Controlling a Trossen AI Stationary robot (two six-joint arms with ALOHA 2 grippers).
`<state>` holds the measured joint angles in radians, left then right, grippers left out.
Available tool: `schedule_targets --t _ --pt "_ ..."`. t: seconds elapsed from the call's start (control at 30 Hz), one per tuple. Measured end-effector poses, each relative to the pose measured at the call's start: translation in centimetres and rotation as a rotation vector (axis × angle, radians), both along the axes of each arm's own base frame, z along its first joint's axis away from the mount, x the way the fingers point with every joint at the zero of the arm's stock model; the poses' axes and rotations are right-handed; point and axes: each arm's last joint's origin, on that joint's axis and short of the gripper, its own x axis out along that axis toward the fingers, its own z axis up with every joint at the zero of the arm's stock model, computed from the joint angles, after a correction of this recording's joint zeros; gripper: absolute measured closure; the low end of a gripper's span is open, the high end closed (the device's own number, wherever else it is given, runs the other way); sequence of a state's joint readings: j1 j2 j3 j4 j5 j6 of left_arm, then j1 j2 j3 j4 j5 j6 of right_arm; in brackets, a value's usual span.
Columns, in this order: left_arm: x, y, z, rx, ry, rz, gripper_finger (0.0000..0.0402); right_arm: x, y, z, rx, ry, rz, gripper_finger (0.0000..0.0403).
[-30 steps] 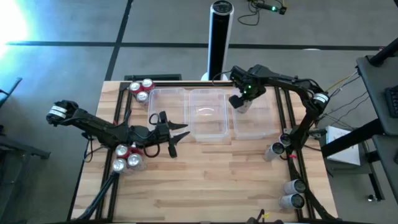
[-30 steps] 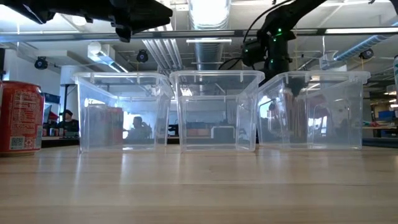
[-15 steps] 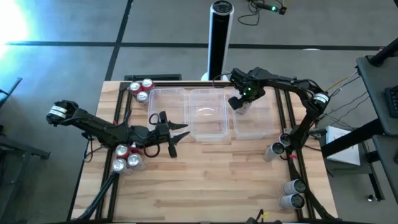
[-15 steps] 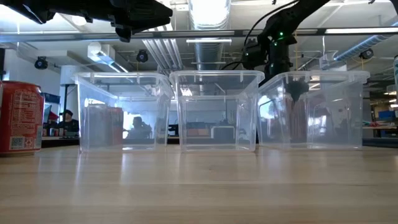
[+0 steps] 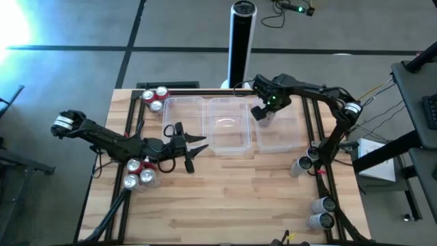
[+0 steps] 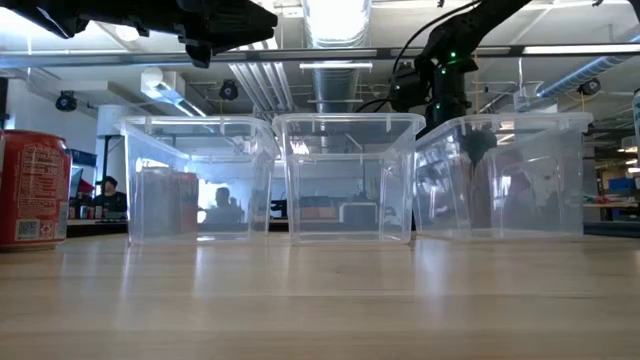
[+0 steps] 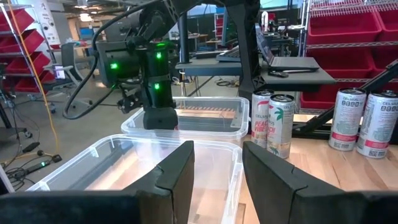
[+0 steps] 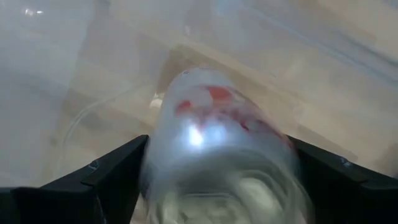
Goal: Sort soda cans
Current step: Put the bottom right red-silver soda can into the right transparent bin
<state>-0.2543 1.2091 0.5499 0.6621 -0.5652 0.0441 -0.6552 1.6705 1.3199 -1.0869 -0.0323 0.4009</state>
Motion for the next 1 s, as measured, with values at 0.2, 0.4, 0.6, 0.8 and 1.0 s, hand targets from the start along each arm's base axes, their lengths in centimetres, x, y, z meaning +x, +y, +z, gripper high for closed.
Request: schedule_targets --t 0.2,0.4,0.6,0.8,1.0 --pt "0.0 0.0 0.0 0.0 0.001 0.0 0.028 0.0 0.0 1.3 -0.024 -0.022 0.0 0.0046" --pt "0.0 0.0 0.0 0.001 0.004 0.0 0.028 -0.9 0.7 5.5 -0.088 -0.072 0.003 0.0042" --pt "0.0 0.0 0.0 0.001 0.004 0.0 0.028 -3.2 2.2 9.5 -0.192 -0.088 0.04 0.0042" --pt "0.0 0.0 -0.1 0.001 0.005 0.0 0.028 -5.3 3.2 12.1 -0.359 -0.083 0.005 0.0042" --pt "0.0 0.0 -0.1 -0.003 0.003 0.0 0.028 -7.0 2.9 12.3 -0.351 -0.008 -0.043 0.0042"
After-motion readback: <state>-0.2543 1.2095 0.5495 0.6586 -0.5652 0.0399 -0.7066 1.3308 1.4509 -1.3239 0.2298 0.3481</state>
